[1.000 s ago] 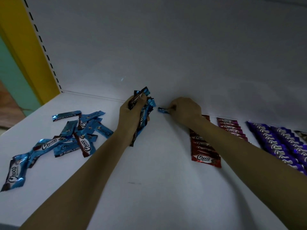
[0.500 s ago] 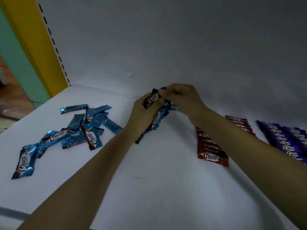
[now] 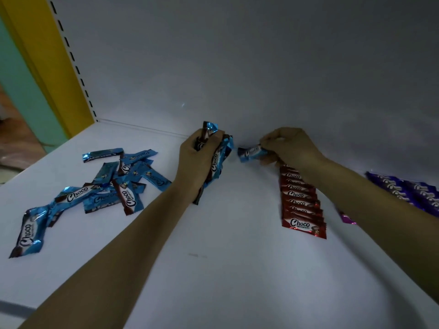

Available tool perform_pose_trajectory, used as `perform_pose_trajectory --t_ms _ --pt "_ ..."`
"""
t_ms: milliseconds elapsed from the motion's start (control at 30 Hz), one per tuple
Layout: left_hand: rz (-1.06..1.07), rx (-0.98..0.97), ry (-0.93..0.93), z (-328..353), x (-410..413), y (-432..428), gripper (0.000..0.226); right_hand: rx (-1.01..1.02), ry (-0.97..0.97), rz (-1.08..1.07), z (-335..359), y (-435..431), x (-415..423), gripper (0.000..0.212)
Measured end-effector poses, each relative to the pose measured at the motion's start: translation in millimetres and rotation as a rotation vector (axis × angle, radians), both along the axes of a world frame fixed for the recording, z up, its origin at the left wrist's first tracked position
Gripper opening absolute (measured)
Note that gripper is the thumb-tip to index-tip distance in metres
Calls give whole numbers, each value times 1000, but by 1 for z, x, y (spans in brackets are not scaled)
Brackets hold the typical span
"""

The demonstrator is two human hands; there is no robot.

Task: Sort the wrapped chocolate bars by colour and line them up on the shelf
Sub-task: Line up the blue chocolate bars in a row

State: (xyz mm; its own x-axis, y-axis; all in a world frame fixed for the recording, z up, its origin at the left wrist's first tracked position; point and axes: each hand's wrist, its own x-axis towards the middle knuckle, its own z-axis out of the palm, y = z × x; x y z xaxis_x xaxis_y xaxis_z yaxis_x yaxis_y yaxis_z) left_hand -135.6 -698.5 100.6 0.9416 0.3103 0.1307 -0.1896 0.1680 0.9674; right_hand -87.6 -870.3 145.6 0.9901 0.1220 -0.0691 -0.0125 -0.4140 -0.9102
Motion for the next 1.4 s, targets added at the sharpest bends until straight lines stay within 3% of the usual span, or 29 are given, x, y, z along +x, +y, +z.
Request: perform_pose_trajectory --t_ms 100,167,333,433,533,900,967,1033,1133,1167,1400 --pt "28 -28 -25 0 1 2 13 -234 27 70 -19 2 0 4" --pt "42 -69 -26 -1 0 3 14 -431 -56 142 -27 4 2 10" --pt "40 -79 -18 -1 0 4 12 -662 -245 280 -28 2 0 12" --pt "25 -54 -34 -2 0 4 13 -708 -247 330 -28 2 1 15" --pt "18 -49 -30 -4 1 4 12 -672 -251 244 -28 -1 10 10" --pt "30 -35 -29 -3 0 4 13 -819 -560 87 -50 -2 33 19" --pt "33 -28 -31 -4 0 3 12 -786 -621 64 -50 -1 28 15" --pt "49 -18 -33 -6 1 3 9 -583 -633 45 -43 7 14 9" --pt "67 -8 -68 -7 3 2 6 -99 -287 118 -21 32 -20 32" --pt "63 -1 -87 -8 3 2 8 -29 -199 162 -15 39 -30 33" --pt "46 -3 -122 -11 5 3 9 91 9 218 -9 43 -42 10"
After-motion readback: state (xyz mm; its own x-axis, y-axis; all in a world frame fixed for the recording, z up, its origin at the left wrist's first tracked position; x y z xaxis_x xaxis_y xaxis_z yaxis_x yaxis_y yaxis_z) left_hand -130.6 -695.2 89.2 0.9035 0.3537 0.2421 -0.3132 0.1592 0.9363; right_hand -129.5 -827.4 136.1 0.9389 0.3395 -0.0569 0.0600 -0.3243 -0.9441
